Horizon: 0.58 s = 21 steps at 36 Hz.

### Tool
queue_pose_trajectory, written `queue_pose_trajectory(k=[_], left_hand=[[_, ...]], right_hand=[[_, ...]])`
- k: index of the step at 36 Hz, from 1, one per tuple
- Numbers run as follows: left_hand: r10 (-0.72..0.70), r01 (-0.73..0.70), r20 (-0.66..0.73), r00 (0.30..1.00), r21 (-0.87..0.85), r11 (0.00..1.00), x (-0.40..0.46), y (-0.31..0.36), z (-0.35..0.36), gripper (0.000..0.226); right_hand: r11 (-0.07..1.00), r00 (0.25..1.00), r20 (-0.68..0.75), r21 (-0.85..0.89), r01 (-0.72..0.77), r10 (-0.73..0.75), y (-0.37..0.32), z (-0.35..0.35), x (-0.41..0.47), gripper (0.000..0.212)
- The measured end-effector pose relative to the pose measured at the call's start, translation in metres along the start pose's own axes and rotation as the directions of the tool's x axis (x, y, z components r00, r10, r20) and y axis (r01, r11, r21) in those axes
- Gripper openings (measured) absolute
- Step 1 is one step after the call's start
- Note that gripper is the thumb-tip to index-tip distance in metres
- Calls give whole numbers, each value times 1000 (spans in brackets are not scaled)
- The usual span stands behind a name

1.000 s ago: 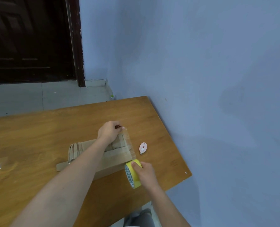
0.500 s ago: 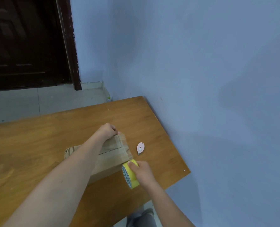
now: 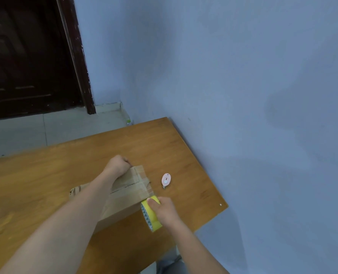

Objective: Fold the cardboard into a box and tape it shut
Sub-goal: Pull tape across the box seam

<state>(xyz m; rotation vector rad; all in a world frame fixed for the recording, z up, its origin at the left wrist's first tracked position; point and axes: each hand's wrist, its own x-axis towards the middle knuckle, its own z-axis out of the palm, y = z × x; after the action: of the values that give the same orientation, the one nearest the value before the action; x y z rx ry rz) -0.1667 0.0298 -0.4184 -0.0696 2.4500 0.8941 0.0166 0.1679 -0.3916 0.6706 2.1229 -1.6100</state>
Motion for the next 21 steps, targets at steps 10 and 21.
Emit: queue_pose_trajectory(k=[10, 21], left_hand=[[455, -387, -384, 804, 243, 889, -38, -7, 3, 14], [531, -361, -368, 764, 439, 823, -96, -34, 30, 27]], right_hand=[[999, 1000, 23, 30, 21, -21, 1, 3, 2, 25], [988, 994, 66, 133, 76, -85, -16, 19, 11, 17]])
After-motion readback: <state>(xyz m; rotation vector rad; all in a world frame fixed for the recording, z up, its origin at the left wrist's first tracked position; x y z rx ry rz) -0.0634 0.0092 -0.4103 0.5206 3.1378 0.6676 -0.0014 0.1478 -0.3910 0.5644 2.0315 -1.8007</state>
